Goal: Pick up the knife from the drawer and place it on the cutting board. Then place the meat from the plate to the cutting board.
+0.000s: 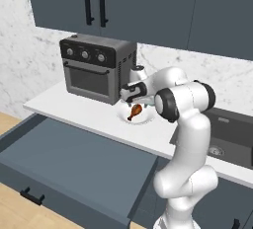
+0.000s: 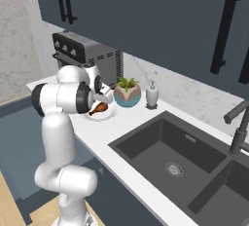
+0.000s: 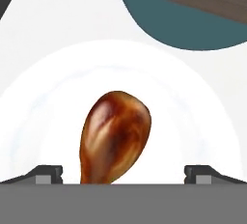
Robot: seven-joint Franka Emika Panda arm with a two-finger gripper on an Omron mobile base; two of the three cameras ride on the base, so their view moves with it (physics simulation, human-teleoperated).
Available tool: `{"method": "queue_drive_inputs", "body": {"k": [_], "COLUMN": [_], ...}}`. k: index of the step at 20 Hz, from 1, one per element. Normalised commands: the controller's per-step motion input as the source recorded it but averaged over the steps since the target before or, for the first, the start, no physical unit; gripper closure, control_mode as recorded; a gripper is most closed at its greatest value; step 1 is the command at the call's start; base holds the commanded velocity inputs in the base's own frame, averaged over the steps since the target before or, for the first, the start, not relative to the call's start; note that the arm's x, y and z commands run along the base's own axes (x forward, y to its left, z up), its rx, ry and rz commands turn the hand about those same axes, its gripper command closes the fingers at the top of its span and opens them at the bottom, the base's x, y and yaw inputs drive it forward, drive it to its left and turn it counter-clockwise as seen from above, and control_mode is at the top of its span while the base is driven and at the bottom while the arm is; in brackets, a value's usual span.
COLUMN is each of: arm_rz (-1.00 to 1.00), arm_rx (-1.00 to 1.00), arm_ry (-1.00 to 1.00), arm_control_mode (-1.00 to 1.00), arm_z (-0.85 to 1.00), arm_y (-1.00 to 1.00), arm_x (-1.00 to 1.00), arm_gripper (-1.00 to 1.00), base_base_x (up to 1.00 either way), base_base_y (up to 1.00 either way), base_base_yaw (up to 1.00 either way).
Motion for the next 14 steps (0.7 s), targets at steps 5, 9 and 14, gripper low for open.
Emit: {"method": "queue_drive_inputs", "body": {"k": [5,9,14], "arm_rz": [0.0,0.0,0.0], "arm_rx": [0.0,0.0,0.0], "arm_ry": [0.0,0.01,0.02], "arm_control_mode": [-1.0,-1.0,-1.0], "arm_z": [-0.18,-0.12,-0.15], "arm_y": [0.0,0.0,0.0], "arm_x": [0.18,0.0,0.0], "arm_gripper": [-1.0,-1.0,-1.0], "base_base_x": [0.0,0.0,0.0], "base_base_y": [0.0,0.0,0.0], "base_base_yaw": [0.0,0.0,0.0]}}
